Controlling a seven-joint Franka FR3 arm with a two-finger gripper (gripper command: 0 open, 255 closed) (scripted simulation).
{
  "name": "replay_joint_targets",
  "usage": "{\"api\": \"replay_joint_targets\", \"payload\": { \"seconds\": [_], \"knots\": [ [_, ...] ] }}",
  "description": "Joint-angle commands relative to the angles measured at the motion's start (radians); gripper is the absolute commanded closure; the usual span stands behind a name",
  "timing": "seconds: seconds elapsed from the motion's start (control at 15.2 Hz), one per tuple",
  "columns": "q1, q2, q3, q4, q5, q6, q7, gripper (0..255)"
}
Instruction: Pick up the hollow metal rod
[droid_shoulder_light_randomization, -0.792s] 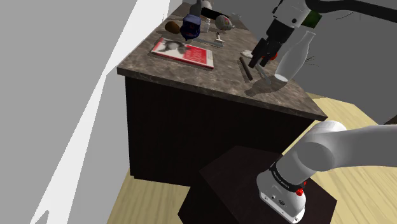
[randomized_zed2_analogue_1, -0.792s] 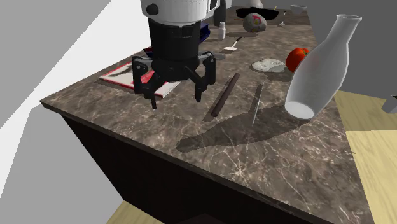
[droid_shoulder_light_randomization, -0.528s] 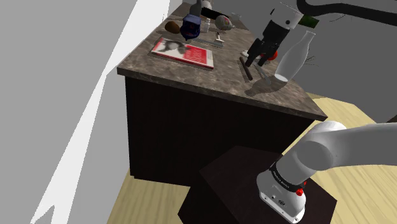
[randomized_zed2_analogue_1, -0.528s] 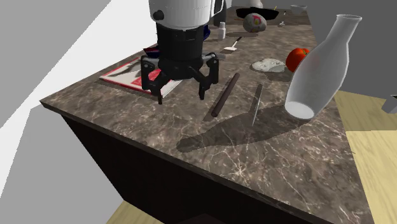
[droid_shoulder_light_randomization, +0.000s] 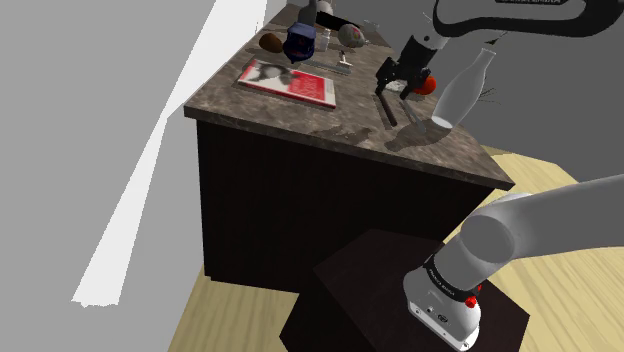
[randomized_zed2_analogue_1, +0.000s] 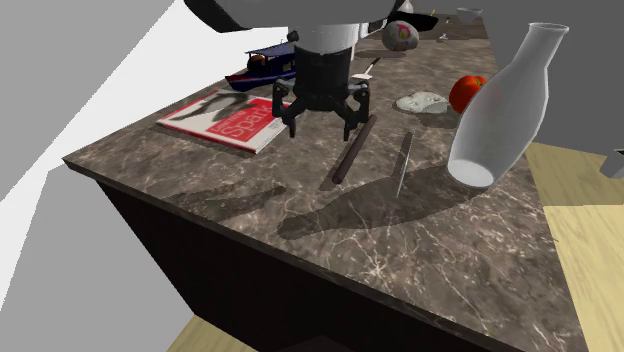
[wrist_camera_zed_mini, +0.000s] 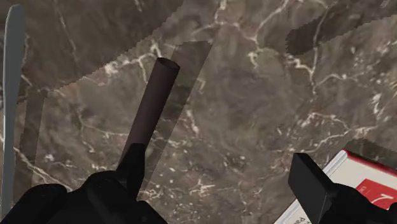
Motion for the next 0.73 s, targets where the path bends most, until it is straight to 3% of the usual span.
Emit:
{"api": "replay_joint_targets", "payload": {
  "seconds": [0.0,0.4,0.66],
  "knots": [
    [-0.034,0.033,-0.003,-0.006,-0.018,0.057,0.056,0],
    [-0.133,0.151,-0.016,0.039,-0.076,0.177,0.223,0],
    [-0.134,0.16,-0.017,-0.007,-0.079,0.232,0.227,0]
  ]
}}
